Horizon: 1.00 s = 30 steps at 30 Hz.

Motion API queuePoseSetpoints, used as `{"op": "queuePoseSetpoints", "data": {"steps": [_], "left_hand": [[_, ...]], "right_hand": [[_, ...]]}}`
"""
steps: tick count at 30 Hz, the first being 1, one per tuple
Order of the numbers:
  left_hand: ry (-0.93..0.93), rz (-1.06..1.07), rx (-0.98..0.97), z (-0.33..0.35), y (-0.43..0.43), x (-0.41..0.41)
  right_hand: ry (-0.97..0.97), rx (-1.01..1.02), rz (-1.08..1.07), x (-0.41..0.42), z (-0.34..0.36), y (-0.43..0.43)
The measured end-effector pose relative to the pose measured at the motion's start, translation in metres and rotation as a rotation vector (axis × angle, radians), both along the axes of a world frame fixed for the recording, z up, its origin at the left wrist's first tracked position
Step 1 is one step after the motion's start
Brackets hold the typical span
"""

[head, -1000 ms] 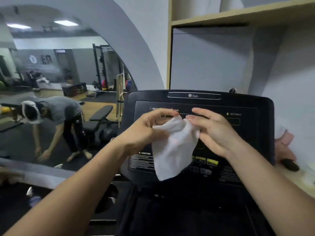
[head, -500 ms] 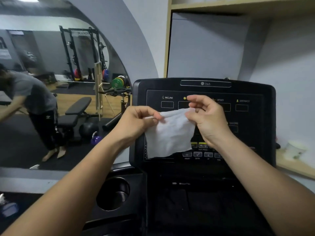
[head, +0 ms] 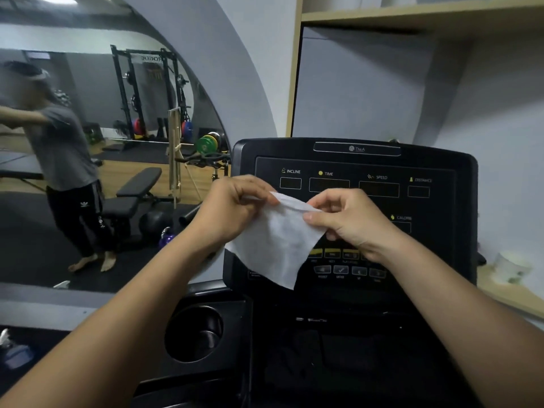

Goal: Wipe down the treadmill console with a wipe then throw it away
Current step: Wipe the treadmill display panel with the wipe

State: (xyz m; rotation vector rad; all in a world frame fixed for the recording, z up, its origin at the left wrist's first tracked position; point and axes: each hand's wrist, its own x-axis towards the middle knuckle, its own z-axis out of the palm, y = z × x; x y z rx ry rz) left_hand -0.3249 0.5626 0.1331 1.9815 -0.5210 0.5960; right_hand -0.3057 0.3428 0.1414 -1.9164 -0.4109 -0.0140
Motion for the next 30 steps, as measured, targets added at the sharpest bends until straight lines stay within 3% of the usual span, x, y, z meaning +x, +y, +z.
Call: {"op": "queuePoseSetpoints", "data": {"steps": [5,11,16,19,30], "left_hand": [[-0.105,0.135,0.154,0.003,0.000,0.006],[-0.248,0.368,0.178,0.012,-0.011,0.026],[-0.419,0.501,0.180,0.001,-0.020,0.041],[-0.428,0.498,0.082,0.000,-0.024,0.047],[-0.226,0.262,-0.023,0.029,-0.024,0.035]], "right_hand": [[-0.188,-0.005,-0.056,0.007,0.016,-0.007],[-0.388,-0.117,-0.278,0.039,0.023,-0.004],[-0.296,0.019,-0.328,0.055,0.021,0.006],[-0.186,0.172,-0.330,0.062,0.025,0.010],[-0.226,0.228,-0.160,0.045,0.043,-0.012]]}}
